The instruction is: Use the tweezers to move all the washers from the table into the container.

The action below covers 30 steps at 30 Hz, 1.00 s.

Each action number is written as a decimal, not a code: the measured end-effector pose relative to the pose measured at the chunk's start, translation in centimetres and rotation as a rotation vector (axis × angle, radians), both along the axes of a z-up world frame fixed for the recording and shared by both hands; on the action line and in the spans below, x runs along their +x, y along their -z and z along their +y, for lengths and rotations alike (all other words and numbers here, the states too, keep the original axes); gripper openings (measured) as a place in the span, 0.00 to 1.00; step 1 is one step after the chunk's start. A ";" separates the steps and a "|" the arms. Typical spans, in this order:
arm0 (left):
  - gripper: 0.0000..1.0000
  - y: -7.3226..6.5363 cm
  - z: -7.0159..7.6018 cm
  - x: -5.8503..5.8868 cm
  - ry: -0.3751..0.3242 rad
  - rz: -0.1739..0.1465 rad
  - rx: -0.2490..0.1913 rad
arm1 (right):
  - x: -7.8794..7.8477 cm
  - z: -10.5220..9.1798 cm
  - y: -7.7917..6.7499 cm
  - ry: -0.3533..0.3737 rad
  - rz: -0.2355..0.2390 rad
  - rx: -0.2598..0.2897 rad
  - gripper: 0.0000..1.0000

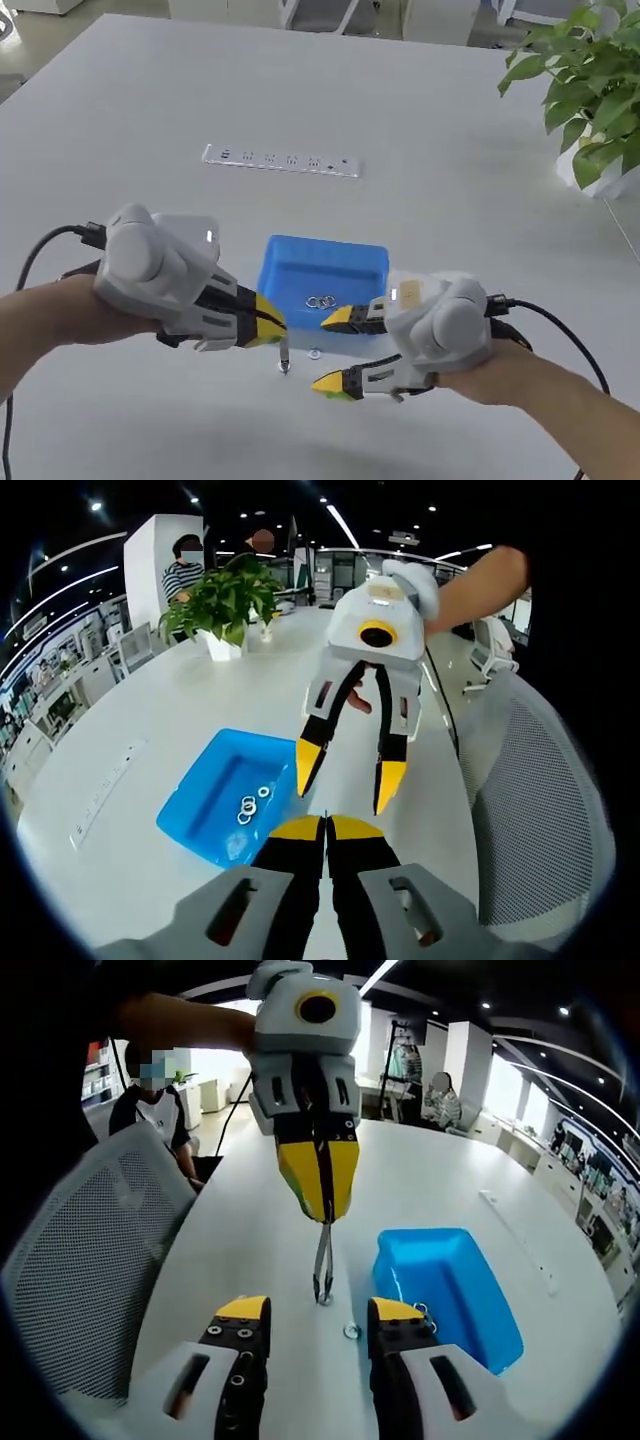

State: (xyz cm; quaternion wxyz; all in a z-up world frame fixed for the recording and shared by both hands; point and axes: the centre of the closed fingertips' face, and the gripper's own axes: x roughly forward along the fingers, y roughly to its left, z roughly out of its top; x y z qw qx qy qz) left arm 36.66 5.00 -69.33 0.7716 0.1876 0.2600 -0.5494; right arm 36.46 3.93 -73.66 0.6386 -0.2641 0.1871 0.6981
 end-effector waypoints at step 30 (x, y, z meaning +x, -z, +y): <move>0.04 -0.1 0.2 -0.3 0.002 0.014 -0.003 | -0.2 3.5 2.8 -0.106 -0.010 -0.073 0.15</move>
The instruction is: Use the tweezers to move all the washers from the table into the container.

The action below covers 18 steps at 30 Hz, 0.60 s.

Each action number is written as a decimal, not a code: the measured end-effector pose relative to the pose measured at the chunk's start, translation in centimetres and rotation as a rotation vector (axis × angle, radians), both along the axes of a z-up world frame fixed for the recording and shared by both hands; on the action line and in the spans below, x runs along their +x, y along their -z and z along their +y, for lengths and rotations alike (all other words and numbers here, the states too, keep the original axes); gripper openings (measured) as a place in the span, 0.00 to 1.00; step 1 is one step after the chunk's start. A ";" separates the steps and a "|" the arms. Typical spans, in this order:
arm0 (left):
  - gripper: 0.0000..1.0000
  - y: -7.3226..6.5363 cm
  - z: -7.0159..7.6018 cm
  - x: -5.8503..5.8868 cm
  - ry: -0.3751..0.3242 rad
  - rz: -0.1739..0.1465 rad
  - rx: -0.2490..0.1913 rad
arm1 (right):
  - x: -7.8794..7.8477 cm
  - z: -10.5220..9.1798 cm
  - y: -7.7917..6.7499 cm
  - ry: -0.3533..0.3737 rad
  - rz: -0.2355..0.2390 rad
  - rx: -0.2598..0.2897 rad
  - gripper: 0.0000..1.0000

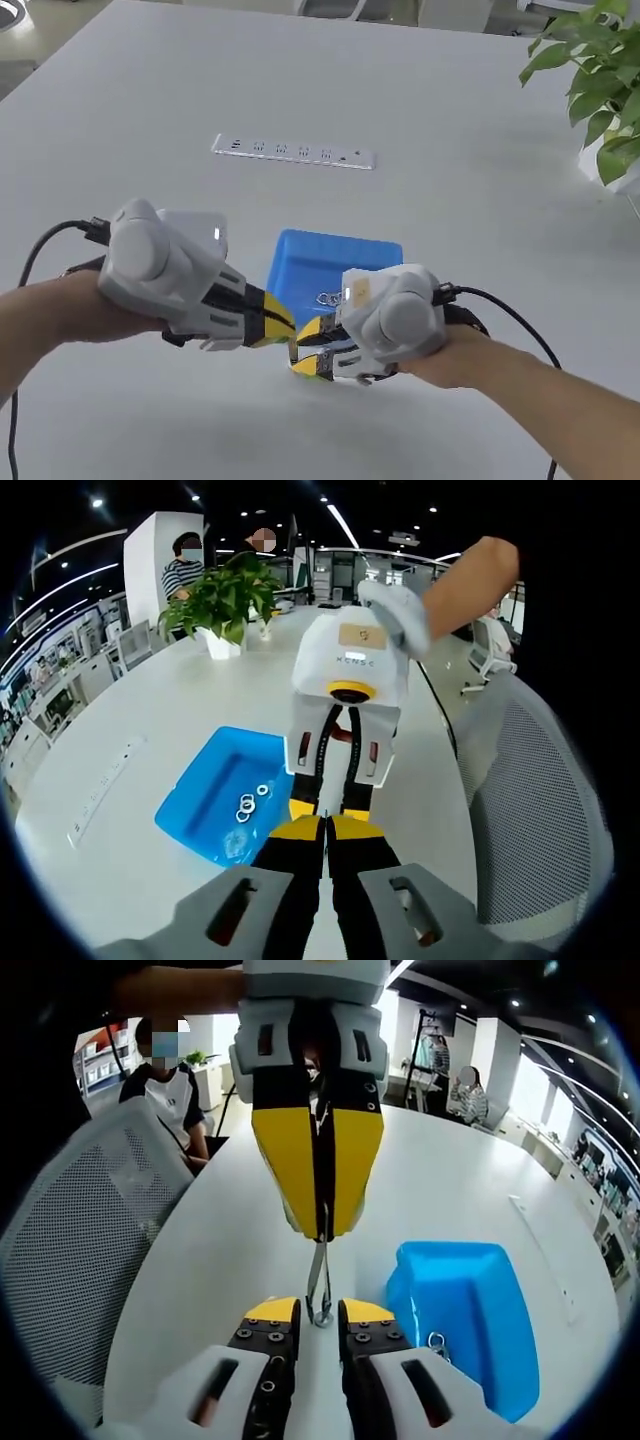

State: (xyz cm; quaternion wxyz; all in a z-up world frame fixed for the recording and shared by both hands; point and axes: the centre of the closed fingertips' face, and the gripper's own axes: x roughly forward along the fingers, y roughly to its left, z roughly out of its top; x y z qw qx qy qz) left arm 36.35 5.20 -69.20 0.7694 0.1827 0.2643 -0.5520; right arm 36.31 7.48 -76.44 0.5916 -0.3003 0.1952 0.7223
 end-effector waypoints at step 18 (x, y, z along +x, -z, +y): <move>0.04 -0.1 -0.2 -0.2 0.001 0.002 0.000 | -0.5 0.3 0.4 -0.045 -0.019 -0.045 0.10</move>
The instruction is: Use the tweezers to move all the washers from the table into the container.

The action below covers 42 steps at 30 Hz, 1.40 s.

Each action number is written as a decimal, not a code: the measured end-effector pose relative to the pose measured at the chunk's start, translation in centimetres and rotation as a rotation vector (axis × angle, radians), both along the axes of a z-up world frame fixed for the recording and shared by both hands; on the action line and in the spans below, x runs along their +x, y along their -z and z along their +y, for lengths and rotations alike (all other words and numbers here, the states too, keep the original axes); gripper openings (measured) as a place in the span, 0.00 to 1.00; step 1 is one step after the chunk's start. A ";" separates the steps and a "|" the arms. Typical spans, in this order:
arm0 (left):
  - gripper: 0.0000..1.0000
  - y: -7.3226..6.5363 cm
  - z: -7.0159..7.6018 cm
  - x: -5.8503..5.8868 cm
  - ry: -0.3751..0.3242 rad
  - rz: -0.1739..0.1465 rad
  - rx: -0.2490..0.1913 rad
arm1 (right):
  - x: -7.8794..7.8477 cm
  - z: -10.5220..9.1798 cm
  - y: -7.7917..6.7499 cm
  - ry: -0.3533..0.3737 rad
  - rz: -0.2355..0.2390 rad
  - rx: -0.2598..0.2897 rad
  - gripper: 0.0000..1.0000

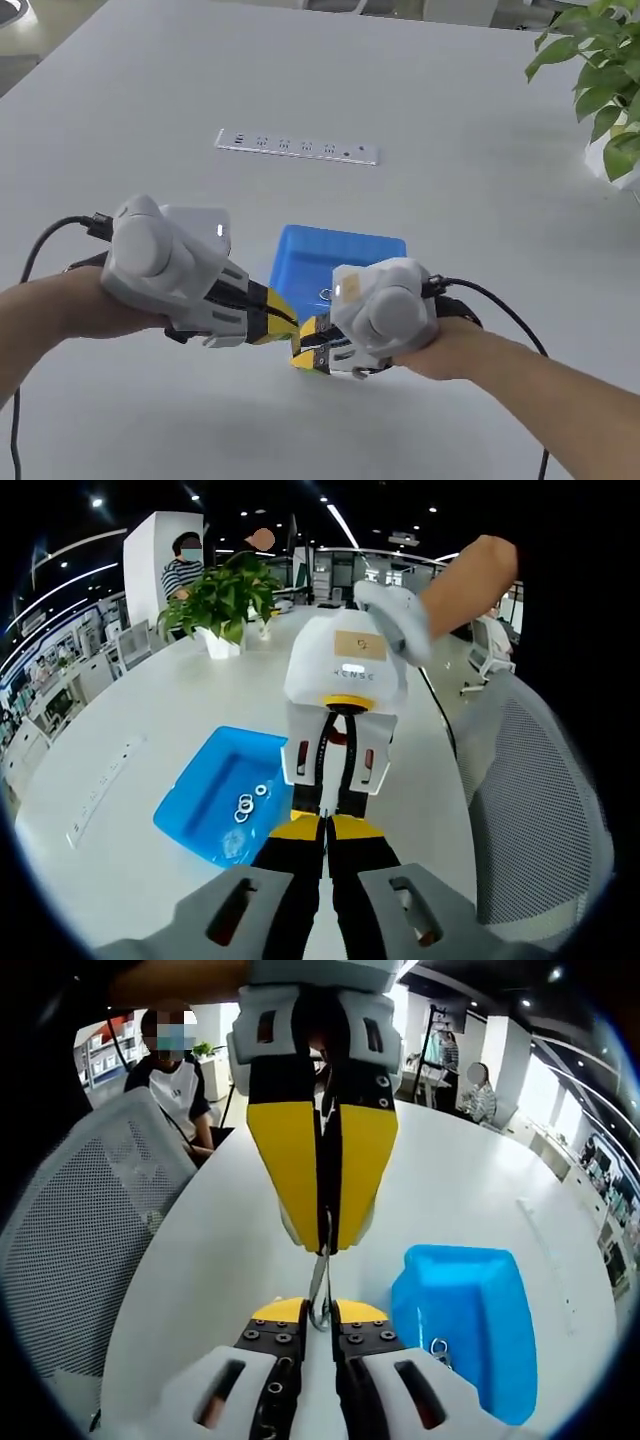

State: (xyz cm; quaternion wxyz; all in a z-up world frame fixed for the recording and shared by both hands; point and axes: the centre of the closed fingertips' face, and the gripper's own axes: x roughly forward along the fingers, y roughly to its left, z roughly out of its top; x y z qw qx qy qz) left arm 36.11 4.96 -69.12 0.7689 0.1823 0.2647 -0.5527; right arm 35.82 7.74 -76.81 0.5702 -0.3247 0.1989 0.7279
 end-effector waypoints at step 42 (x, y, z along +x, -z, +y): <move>0.25 -0.3 0.6 -0.2 -0.030 0.003 0.013 | 0.2 -0.2 0.2 0.010 -0.008 -0.039 0.07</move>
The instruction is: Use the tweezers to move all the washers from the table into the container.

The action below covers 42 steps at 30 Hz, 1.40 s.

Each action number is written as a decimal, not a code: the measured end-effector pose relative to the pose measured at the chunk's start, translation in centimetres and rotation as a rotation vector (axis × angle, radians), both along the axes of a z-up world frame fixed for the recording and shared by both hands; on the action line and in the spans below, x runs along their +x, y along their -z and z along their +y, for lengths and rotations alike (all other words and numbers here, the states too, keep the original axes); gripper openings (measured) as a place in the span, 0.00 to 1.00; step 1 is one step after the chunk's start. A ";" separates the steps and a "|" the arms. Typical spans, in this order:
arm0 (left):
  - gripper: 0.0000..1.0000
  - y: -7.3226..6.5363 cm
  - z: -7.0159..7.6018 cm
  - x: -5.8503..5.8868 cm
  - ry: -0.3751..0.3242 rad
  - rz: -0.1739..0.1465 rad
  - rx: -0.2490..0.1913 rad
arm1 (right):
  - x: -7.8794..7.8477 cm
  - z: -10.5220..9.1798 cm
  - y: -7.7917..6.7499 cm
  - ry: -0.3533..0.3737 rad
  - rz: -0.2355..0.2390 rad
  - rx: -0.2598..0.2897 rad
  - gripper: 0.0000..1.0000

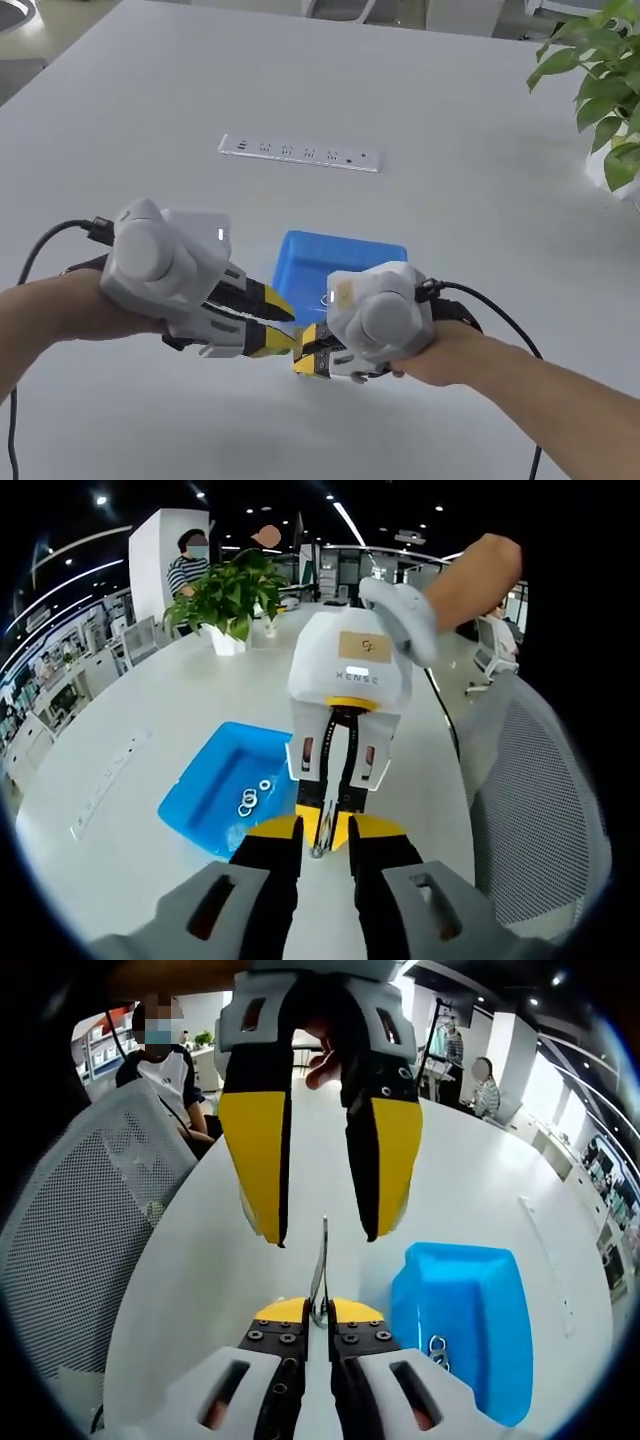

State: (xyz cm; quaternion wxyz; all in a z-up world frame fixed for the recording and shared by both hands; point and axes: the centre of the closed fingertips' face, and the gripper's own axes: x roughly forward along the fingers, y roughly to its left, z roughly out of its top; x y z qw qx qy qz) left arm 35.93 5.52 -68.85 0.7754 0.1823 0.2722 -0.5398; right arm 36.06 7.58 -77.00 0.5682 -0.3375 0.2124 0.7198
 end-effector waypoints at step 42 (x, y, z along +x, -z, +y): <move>0.99 -0.7 1.3 -0.5 -0.160 0.034 -0.092 | -0.1 -1.5 -6.2 0.005 -0.002 0.025 0.07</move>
